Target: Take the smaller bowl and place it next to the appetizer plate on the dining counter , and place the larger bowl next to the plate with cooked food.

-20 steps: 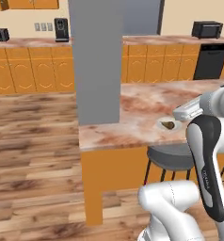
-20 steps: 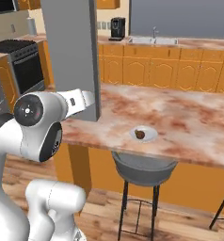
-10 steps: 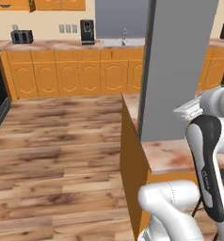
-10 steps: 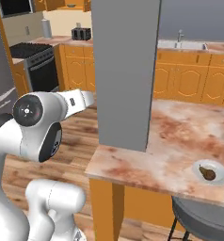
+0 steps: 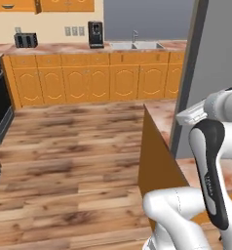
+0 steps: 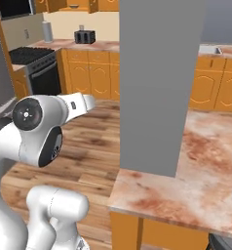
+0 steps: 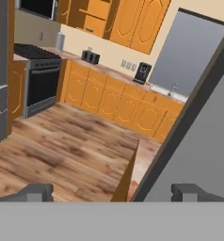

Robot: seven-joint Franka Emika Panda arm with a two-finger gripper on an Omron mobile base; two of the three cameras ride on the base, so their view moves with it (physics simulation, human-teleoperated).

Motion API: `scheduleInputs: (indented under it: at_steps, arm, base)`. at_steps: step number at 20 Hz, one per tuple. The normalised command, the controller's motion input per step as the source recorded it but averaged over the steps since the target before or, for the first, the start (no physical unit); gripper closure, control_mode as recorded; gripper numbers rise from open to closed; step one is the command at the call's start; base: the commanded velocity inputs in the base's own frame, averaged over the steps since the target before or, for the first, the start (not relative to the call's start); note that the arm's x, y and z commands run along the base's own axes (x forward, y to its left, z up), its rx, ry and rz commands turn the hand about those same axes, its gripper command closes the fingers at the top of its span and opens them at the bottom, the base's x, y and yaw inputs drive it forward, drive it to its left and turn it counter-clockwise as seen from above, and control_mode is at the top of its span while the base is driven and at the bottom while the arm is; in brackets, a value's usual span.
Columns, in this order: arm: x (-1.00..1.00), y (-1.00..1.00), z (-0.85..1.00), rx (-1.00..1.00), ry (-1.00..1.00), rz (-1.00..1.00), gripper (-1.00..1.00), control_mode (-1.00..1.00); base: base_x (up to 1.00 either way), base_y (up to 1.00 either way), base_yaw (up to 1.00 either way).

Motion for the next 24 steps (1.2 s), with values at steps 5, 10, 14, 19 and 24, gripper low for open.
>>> scheduleInputs:
  at_steps: [5,10,14,19,24]
  arm:
    - [0.0,0.0,0.0,0.0,0.0,0.0,-1.0,1.0]
    - [0.0,0.0,0.0,0.0,0.0,0.0,-1.0,1.0]
    - [0.0,0.0,0.0,0.0,0.0,0.0,-1.0,1.0]
    - [0.0,0.0,0.0,0.0,0.0,0.0,-1.0,1.0]
    - [0.0,0.0,0.0,0.0,0.0,0.0,-1.0,1.0]
  base:
    - [0.94,1.0,0.0]
    - [0.09,1.0,0.0]
    - [-0.1,1.0,0.0]
    - [0.48,0.96,0.0]
    - [1.0,0.37,-0.08]
